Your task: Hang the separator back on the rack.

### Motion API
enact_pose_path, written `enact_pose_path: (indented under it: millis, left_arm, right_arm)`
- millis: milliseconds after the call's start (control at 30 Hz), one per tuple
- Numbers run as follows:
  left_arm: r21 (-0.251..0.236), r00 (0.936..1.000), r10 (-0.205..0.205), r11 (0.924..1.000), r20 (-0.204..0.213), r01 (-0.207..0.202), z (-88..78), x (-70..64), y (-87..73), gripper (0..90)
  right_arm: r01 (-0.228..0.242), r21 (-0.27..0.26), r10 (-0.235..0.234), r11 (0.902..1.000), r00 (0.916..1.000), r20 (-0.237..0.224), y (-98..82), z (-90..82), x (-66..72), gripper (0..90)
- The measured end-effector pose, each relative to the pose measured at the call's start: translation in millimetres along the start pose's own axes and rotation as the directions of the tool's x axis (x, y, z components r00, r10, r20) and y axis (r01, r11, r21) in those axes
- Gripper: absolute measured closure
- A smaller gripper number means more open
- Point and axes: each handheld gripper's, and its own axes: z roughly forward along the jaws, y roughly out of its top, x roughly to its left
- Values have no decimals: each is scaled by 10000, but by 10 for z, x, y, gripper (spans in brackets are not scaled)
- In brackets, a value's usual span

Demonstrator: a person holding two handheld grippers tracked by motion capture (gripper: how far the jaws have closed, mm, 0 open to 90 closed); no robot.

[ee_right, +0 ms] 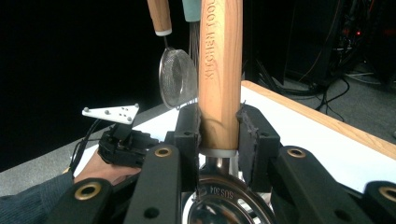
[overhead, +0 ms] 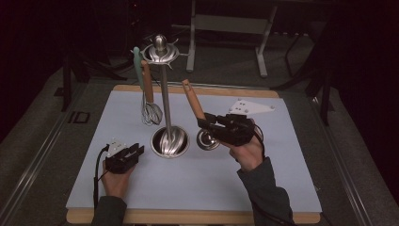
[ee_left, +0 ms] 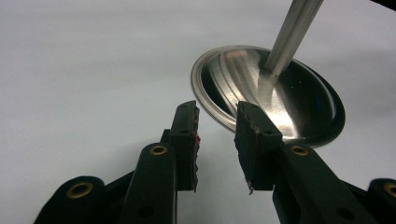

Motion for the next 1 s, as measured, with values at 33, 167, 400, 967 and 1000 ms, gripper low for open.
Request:
enact_pose_path:
  millis: [33,167,400,967,1000]
  left_arm:
    - [3,10000,-5,10000,-2,5,0,0,0,695]
    - [2,10000,-4,10000,-4,4,1,0,0,695]
    - [8,10000,4,10000,-2,-4,1,0,0,695]
    - [24,10000,-26,10000,7,26,2,2,1,695]
    - [42,10000,-14,10000,8,14,3,2,1,695]
  right_arm:
    - [1,-32,-1,10000,10000,-8,3,-3,4,713]
    - [-25,-137,24,9999,10000,-71,11,-10,18,713]
    - [10,-302,-15,9995,9999,-159,45,-25,38,713]
    - [102,-714,-122,9974,9996,-273,175,-82,37,713]
    - [103,-747,-123,9972,9996,-272,184,-85,36,713]
